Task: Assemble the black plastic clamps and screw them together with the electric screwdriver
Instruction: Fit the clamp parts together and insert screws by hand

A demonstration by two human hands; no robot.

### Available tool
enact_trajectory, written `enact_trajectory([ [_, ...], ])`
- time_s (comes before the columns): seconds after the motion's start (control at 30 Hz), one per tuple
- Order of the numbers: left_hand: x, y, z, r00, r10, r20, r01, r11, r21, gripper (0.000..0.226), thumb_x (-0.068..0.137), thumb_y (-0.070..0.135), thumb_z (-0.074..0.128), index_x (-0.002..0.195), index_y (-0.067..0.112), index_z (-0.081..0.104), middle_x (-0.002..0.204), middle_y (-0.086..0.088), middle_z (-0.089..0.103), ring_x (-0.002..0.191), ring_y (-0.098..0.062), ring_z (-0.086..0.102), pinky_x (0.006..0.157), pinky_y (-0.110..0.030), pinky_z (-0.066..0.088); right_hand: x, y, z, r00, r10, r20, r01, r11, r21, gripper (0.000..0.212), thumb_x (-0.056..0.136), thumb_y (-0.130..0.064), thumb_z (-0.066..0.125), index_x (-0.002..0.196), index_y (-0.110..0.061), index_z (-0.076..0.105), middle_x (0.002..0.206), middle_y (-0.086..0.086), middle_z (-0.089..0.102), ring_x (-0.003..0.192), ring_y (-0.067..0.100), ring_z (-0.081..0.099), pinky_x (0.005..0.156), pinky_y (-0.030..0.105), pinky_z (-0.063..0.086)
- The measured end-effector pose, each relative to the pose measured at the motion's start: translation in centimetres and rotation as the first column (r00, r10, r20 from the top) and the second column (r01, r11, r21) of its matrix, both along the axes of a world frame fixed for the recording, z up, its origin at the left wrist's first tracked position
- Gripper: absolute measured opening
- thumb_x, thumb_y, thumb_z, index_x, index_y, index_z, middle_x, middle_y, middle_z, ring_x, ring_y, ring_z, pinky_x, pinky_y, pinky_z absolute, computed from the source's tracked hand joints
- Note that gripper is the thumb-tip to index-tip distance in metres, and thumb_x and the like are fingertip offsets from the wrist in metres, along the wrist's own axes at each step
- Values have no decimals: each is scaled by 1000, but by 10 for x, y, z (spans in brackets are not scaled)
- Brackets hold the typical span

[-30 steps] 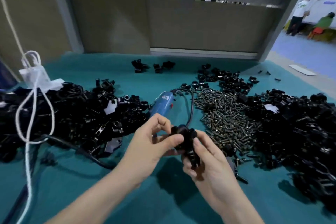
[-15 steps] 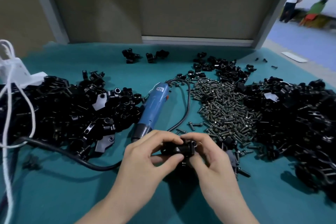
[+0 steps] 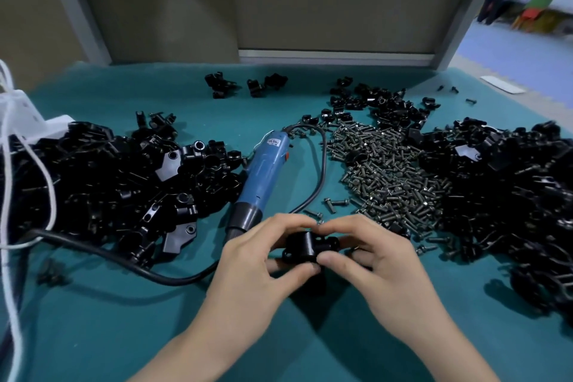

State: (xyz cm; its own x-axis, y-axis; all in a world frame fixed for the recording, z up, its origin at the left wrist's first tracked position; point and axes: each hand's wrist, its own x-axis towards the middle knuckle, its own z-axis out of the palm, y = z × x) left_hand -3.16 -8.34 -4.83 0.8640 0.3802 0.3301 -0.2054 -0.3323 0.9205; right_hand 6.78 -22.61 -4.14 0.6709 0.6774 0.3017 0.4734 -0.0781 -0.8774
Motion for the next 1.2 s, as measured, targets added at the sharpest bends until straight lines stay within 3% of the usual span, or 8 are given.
enact_trajectory([
  [0.17, -1, -2, -1, 999, 17, -30, -17, 1000, 10, 67, 69, -3, 81, 108, 50, 63, 100, 15, 67, 99, -8, 66, 74, -18, 57, 3, -6, -2, 992, -107, -61, 114, 986, 124, 12, 82, -22, 69, 86, -33, 69, 84, -7, 69, 72, 13, 66, 63, 29, 55],
  [0.3, -1, -4, -2, 999, 37, -13, -37, 999, 12, 55, 69, -8, 79, 99, 37, 69, 95, 12, 69, 95, -8, 68, 71, -19, 57, -2, -6, -3, 998, -69, 16, 68, 996, 56, 18, 84, -22, 64, 94, -37, 68, 95, -10, 64, 87, 14, 65, 67, 40, 57],
  [0.43, -1, -3, -1, 998, 60, -27, -60, 998, 15, 59, 67, -12, 77, 98, 37, 68, 95, 14, 71, 93, -5, 68, 70, -20, 57, -4, -8, 0, 997, 27, 68, -28, 1000, 5, 25, 79, -41, 67, 103, -36, 68, 107, -13, 64, 107, 13, 61, 75, 23, 53],
  [0.53, -1, -2, -2, 996, 78, -35, -78, 997, -8, 64, 67, -13, 76, 101, 40, 67, 94, 15, 71, 93, -3, 68, 71, -18, 56, -5, -7, 0, 970, 87, 226, -75, 995, -60, 33, 76, -44, 72, 105, -28, 70, 109, -16, 64, 110, 13, 60, 90, 21, 46],
  [0.7, -1, -5, -2, 995, 100, -29, -100, 995, -5, 55, 70, -5, 78, 99, 40, 68, 92, 15, 68, 94, -2, 67, 71, -14, 55, -10, -1, -5, 878, 28, 478, 6, 997, -71, 26, 82, -37, 67, 99, -17, 71, 102, -13, 64, 104, 13, 55, 93, 20, 42],
  [0.83, -1, -4, -2, 993, 116, 5, -116, 993, 37, 45, 70, -7, 78, 97, 29, 70, 92, 14, 65, 93, -3, 66, 71, -11, 54, -15, -1, -7, 833, -77, 548, 125, 991, -52, 27, 83, -37, 68, 95, -13, 69, 102, -7, 62, 101, 13, 54, 89, 21, 43],
  [1.0, -3, -8, 0, 989, 149, 18, -150, 973, 174, 39, 73, 5, 80, 100, 30, 66, 97, 16, 58, 99, -3, 62, 78, -12, 52, -36, -4, -18, 912, -236, 337, 272, 960, -63, 24, 82, -26, 75, 92, -33, 54, 84, -13, 55, 66, 7, 55, 57, 23, 48],
  [1.2, -5, -11, 2, 986, 167, 9, -162, 941, 297, 42, 71, 15, 82, 104, 32, 62, 98, 16, 52, 97, -2, 59, 82, -19, 51, -41, -8, -17, 972, -233, 4, 231, 963, -141, 45, 72, -4, 80, 90, -37, 56, 80, -10, 61, 69, 13, 60, 61, 26, 54],
])
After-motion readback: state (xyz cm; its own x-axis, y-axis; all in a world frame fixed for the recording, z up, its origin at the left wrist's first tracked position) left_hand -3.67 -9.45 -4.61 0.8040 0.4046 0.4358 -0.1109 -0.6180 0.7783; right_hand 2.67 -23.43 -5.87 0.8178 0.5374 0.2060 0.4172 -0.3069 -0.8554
